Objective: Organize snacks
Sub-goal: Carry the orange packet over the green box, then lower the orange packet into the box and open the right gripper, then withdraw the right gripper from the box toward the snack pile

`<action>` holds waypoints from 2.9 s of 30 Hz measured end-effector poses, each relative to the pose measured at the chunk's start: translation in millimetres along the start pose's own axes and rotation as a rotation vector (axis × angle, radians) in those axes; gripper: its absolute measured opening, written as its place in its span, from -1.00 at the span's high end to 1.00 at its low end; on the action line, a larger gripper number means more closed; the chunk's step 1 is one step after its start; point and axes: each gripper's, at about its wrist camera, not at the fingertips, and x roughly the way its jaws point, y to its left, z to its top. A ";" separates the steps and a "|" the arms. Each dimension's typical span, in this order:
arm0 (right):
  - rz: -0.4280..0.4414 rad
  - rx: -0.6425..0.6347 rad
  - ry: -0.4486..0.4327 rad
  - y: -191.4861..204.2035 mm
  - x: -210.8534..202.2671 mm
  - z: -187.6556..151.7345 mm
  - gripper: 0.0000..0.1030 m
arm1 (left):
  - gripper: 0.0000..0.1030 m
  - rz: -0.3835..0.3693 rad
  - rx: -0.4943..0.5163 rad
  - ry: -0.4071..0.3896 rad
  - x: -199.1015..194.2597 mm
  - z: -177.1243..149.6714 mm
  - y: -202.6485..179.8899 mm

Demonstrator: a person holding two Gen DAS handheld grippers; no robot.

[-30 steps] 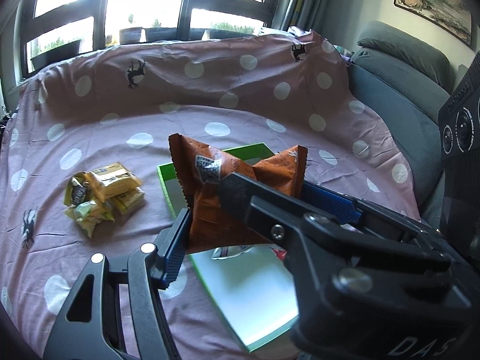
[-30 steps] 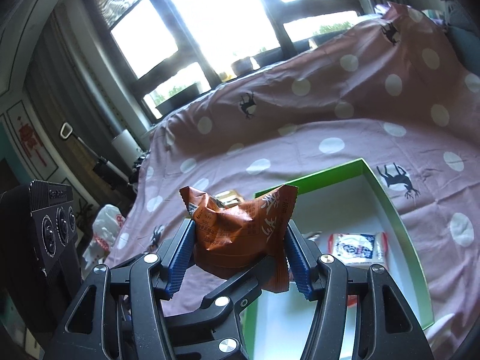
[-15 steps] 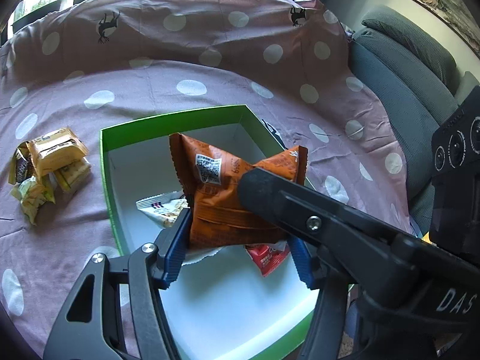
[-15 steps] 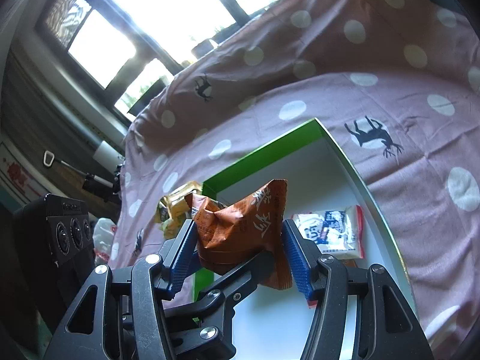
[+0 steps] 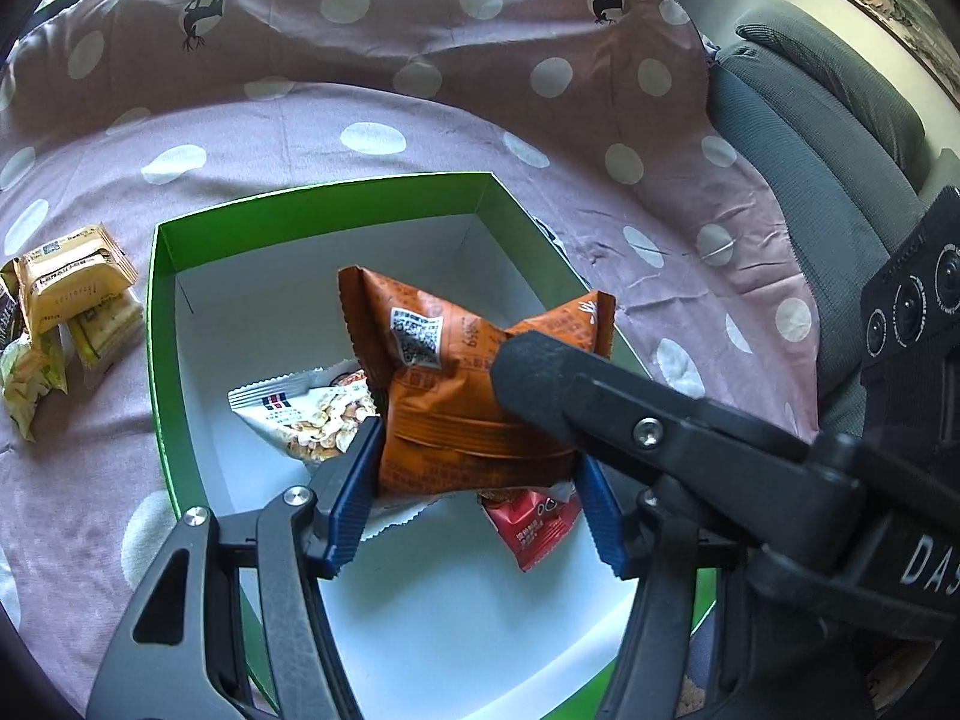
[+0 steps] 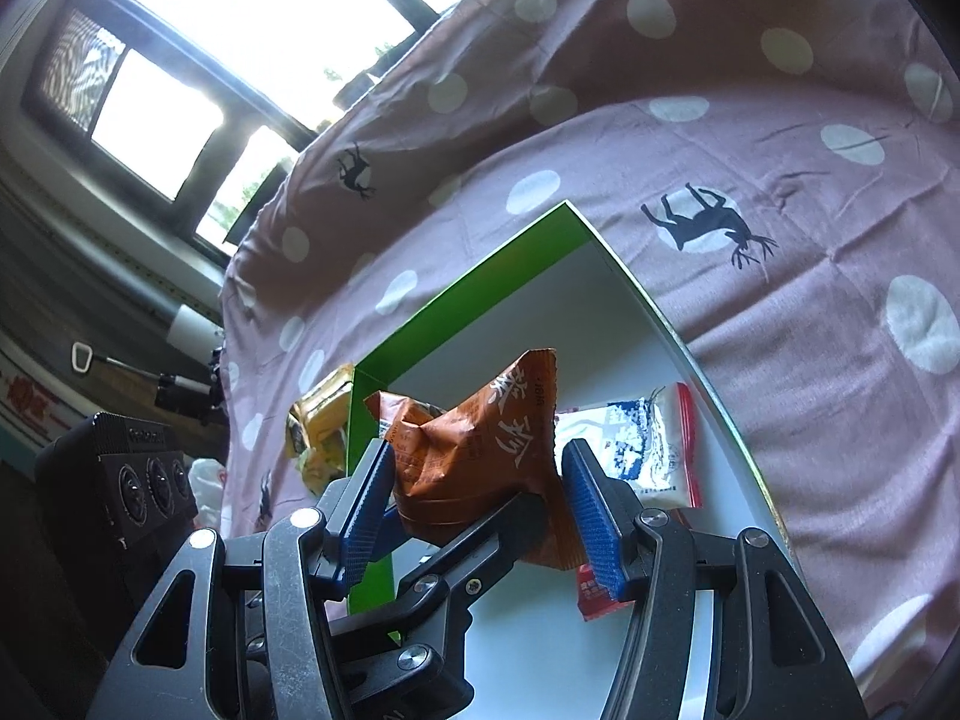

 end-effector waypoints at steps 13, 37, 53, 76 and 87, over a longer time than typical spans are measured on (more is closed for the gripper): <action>-0.017 0.030 0.024 -5.9 6.8 1.4 -0.18 | -0.18 0.010 -0.015 0.013 4.7 -2.5 3.0; -0.059 0.046 0.019 -10.7 7.9 2.6 -0.18 | -0.27 -0.010 -0.029 0.007 -1.3 -4.2 7.2; -0.103 0.029 -0.034 -2.3 3.7 2.5 -0.21 | -0.64 -0.012 -0.026 -0.126 -59.3 -13.8 26.6; -0.087 -0.180 -0.167 64.3 20.0 -15.9 -0.80 | -0.90 0.354 -0.209 -0.260 -121.9 -65.3 176.3; -0.093 -0.327 -0.169 109.9 42.6 -45.0 -0.80 | -0.89 0.341 -0.355 -0.247 -118.8 -83.0 231.0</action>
